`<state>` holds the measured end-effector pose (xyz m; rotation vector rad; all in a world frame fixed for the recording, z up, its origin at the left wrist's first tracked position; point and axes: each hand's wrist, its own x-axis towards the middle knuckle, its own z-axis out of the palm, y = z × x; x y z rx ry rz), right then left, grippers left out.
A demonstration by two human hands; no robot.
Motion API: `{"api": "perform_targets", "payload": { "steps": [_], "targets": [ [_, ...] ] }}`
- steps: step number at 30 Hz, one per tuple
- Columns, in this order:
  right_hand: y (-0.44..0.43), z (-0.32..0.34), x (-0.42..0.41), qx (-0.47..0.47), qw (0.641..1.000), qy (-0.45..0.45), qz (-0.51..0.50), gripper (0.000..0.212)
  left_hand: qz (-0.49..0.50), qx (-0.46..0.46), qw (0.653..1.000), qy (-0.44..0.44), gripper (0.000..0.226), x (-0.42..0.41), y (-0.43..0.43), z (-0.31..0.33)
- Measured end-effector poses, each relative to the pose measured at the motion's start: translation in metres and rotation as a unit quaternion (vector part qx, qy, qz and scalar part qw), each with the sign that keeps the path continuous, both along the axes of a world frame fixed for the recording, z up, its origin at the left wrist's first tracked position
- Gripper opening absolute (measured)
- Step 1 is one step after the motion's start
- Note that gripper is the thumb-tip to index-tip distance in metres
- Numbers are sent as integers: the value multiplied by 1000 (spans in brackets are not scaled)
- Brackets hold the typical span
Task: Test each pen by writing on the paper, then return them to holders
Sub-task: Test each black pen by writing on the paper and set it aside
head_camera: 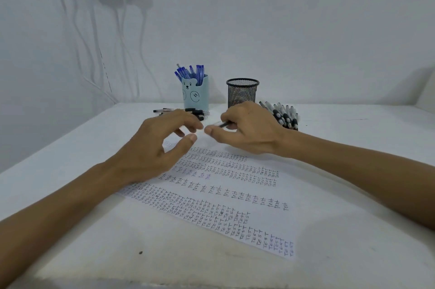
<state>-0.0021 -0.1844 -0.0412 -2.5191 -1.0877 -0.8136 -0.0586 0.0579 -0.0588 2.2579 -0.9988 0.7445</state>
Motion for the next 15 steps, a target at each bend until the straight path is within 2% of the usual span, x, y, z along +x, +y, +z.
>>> {"api": "perform_targets", "payload": {
  "steps": [3, 5, 9, 13, 15],
  "targets": [
    [-3, 0, -4, 88, 993, 59, 43, 63, -26, 71, 997, 24, 22, 0, 0, -1],
    [-4, 2, -5, 158, 980, 106, 65, 67, -40, 108, 992, 50, 24, -1, 0, -2],
    [-11, 8, -9, 283, 916, 261, 108, 68, -60, 164, 977, 123, 39, -3, 0, -3],
    [-24, 10, -9, 391, 868, 298, 75, 60, -65, 181, 968, 159, 45, -3, 0, -4],
    [-29, 11, -10, 416, 854, 312, 32, 57, -65, 178, 968, 165, 44, -3, 0, -4]
  ]
}}
